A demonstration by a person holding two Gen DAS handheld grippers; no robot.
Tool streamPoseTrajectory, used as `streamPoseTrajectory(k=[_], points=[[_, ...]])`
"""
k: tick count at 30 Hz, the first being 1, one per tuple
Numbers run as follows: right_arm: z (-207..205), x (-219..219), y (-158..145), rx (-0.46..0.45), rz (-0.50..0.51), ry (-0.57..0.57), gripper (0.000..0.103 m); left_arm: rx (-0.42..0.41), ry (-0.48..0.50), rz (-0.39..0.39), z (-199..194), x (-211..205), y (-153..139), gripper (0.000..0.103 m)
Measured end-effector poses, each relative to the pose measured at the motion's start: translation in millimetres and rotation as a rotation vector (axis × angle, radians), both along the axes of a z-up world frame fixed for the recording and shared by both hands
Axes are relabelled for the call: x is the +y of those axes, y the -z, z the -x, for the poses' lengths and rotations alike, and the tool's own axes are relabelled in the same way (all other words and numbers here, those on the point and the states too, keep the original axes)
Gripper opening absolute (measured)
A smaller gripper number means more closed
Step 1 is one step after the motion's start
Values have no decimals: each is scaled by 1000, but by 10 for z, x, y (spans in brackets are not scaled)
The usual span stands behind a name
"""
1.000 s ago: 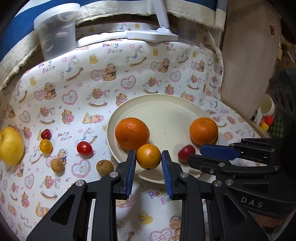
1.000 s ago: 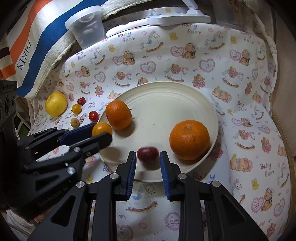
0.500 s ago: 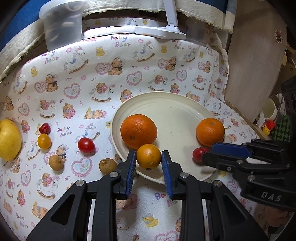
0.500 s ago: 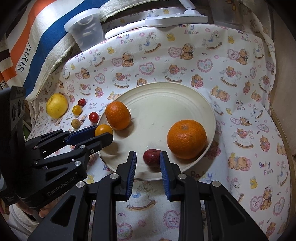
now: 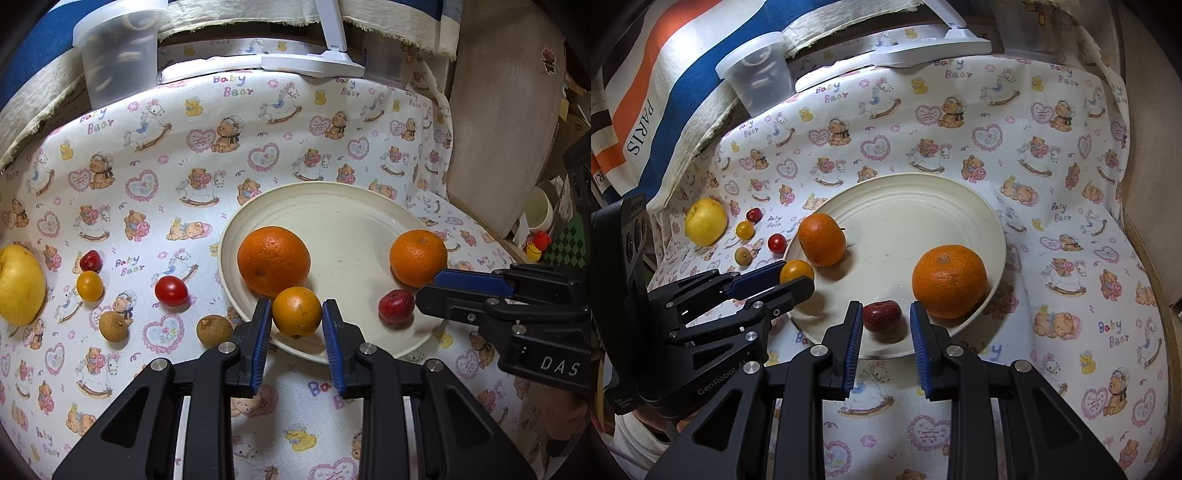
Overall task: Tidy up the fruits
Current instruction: 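Lower both fruits onto the plate, opening the left then the right gripper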
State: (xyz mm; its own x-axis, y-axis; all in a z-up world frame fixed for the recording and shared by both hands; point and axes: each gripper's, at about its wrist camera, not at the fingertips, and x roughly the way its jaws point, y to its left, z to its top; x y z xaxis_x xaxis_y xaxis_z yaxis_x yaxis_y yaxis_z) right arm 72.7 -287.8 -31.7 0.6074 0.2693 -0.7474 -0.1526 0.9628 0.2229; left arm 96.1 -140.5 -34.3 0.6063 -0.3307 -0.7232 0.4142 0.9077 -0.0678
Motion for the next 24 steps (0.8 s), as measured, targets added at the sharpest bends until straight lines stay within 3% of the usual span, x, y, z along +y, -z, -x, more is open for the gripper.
streamPoseTrajectory(k=[4, 9, 17, 24], points=[[5, 3, -7, -6, 5, 1, 27, -16, 6, -7, 30, -8, -18, 39], [21, 9, -16, -14, 2, -4, 27, -39, -3, 1, 66, 29, -73, 41], [82, -17, -88, -67, -5, 10, 27, -136, -51, 33, 154, 186, -312, 67], [140, 27, -138, -126, 54, 30, 28, -210, -81, 51, 235, 290, -501, 76]])
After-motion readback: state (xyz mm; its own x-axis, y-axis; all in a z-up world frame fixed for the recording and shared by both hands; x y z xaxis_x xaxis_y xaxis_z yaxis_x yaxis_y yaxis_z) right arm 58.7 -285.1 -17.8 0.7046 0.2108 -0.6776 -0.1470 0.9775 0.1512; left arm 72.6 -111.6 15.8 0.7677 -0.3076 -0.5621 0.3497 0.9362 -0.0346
